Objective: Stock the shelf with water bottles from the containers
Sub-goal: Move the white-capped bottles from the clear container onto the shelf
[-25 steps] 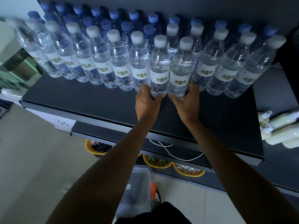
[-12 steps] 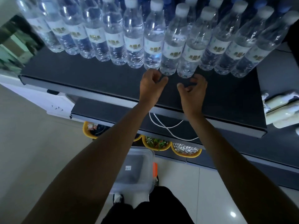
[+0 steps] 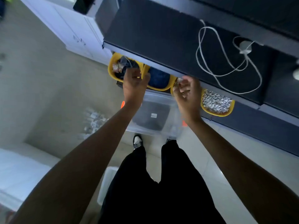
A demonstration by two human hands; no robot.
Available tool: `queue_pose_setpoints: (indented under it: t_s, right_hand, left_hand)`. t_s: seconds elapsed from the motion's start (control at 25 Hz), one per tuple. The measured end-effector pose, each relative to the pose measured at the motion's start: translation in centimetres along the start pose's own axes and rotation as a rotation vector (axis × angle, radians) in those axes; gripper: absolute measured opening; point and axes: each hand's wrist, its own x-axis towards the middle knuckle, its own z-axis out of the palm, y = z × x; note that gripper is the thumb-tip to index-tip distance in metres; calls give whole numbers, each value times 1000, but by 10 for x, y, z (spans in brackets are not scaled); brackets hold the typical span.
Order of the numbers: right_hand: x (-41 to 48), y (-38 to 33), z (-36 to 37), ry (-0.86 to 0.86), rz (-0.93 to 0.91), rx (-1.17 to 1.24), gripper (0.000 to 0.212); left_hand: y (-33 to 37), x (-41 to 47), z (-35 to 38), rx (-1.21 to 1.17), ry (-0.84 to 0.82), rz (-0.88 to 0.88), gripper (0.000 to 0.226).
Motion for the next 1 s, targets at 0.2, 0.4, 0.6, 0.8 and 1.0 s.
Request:
queue_pose_setpoints:
  t_s: [0.2,0.4,0.6,0.8,1.0]
  right_hand:
    - [-52,89,85,-223,188,-108,45]
    - [-51,158,163,-433,314,-217,52]
    - [-31,225,234,-563,326,-344,73]
    - [-7,240,269,-460,227,-270,35]
    - [-2,233,264,-381,86,-400,21]
  left_hand:
    - [-153,-2,-36,205,-6,-220,50]
    - [-248,29,-16,278,-111,-386,70]
    - [-299,71,23,294,-173,-411,90]
    - [-304,98,49,318,-6,-372,76]
    - [-312,96,49,317,16,-322,46]
